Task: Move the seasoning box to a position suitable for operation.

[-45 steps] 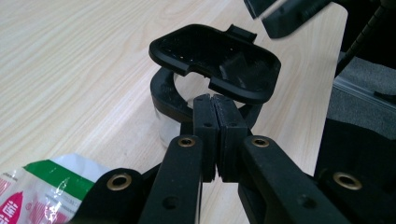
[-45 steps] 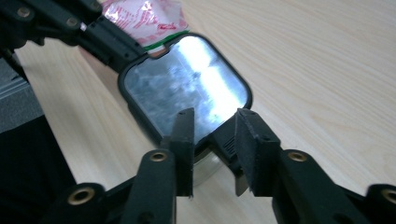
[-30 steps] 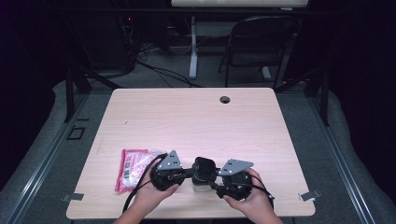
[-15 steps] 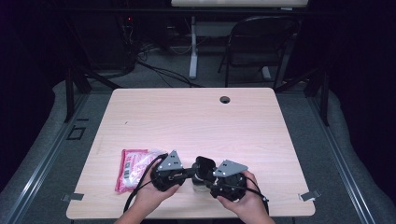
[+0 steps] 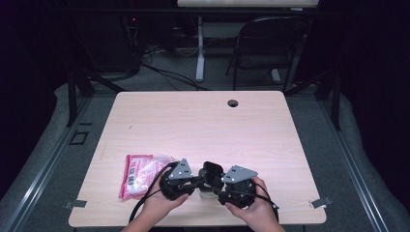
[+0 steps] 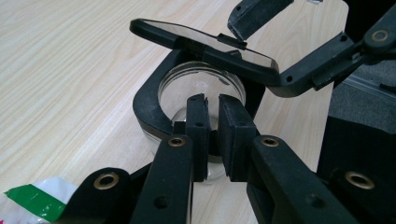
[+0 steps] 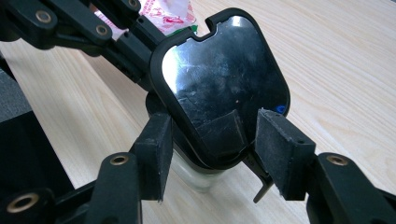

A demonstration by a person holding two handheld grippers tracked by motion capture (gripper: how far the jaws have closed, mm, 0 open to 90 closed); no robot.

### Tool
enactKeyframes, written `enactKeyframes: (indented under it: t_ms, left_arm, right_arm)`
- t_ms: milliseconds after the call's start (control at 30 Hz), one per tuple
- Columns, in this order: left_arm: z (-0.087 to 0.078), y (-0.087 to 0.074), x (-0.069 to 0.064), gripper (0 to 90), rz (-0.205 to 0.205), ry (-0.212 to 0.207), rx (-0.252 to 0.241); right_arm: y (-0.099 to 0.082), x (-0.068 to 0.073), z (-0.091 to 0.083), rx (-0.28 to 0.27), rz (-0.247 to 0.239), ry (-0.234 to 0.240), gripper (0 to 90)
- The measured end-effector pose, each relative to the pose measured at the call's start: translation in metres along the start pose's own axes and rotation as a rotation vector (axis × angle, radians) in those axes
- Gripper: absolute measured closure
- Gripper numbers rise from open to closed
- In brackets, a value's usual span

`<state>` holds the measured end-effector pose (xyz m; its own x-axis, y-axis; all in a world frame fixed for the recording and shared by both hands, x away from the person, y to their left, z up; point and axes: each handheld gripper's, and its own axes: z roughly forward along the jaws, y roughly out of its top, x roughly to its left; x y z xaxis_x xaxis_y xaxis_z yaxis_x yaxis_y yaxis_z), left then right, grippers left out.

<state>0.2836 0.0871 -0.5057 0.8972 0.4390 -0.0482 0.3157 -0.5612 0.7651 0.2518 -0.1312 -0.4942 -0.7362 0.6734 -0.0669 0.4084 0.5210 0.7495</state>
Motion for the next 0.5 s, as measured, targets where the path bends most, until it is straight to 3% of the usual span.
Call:
enactKeyframes:
  t_ms: [500]
  left_arm:
    - [0.0022, -0.0012, -0.0017, 83.6, 0.008, 0.005, 0.007]
  right_arm:
    - [0.0001, -0.003, -0.0049, -0.016, 0.013, 0.001, 47.2]
